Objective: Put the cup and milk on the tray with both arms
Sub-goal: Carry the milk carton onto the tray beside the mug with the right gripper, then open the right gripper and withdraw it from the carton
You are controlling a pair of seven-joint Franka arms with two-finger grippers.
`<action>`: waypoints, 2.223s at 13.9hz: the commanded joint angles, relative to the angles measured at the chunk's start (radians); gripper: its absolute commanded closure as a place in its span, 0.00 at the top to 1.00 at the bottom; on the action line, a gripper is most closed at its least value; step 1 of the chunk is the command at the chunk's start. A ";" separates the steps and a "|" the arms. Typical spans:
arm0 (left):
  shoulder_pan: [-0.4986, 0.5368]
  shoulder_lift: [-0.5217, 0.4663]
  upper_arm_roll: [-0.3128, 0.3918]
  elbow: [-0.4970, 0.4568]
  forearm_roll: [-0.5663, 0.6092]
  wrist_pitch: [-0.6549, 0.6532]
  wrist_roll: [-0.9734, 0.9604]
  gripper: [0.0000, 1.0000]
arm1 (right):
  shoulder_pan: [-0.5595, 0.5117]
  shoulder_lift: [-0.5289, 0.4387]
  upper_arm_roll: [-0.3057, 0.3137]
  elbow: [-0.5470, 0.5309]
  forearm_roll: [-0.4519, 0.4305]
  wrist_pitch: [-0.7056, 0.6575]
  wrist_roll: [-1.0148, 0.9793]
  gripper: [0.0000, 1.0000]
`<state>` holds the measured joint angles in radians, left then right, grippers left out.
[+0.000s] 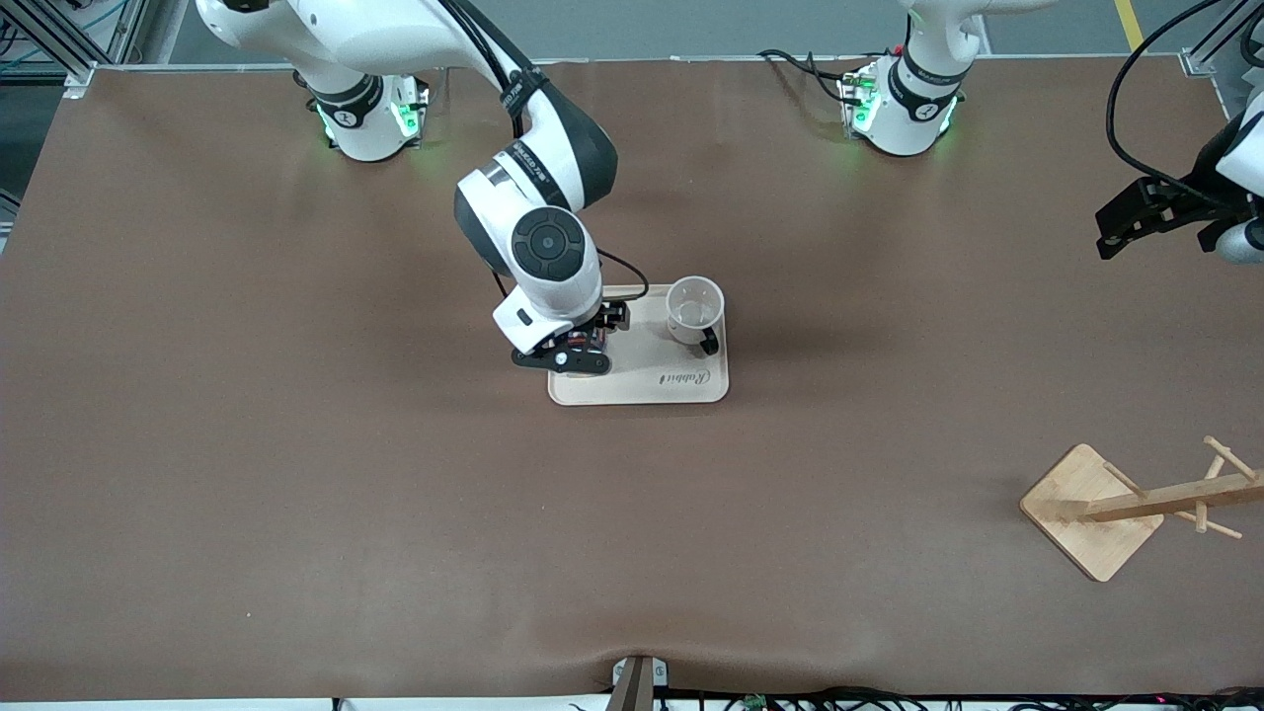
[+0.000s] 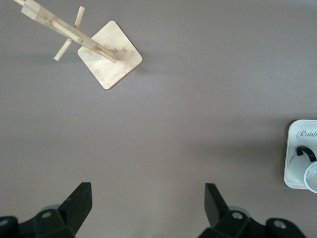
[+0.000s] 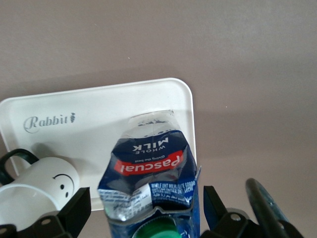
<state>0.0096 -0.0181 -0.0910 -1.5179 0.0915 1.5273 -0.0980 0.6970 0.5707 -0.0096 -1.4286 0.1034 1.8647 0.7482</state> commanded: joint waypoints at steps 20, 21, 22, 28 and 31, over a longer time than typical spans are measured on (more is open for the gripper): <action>-0.002 -0.017 -0.001 -0.010 -0.006 -0.003 0.006 1.00 | -0.267 -0.380 -0.027 0.113 -0.022 -0.507 -0.151 1.00; 0.000 -0.020 -0.001 -0.010 -0.006 -0.004 0.004 1.00 | -0.305 -0.421 -0.026 0.061 -0.022 -0.495 -0.191 1.00; 0.000 -0.026 -0.001 -0.011 -0.006 -0.006 0.004 1.00 | -0.330 -0.466 -0.026 0.001 -0.022 -0.477 -0.243 1.00; 0.000 -0.032 -0.001 -0.013 -0.006 -0.007 0.003 1.00 | -0.552 -0.603 -0.027 -0.153 -0.031 -0.404 -0.517 1.00; 0.000 -0.034 -0.001 -0.011 -0.006 -0.007 0.003 1.00 | -0.655 -0.604 -0.027 -0.145 -0.031 -0.421 -0.689 1.00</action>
<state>0.0090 -0.0318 -0.0928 -1.5228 0.0911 1.5267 -0.0980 0.1024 -0.0074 -0.0574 -1.5436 0.0856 1.4386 0.1383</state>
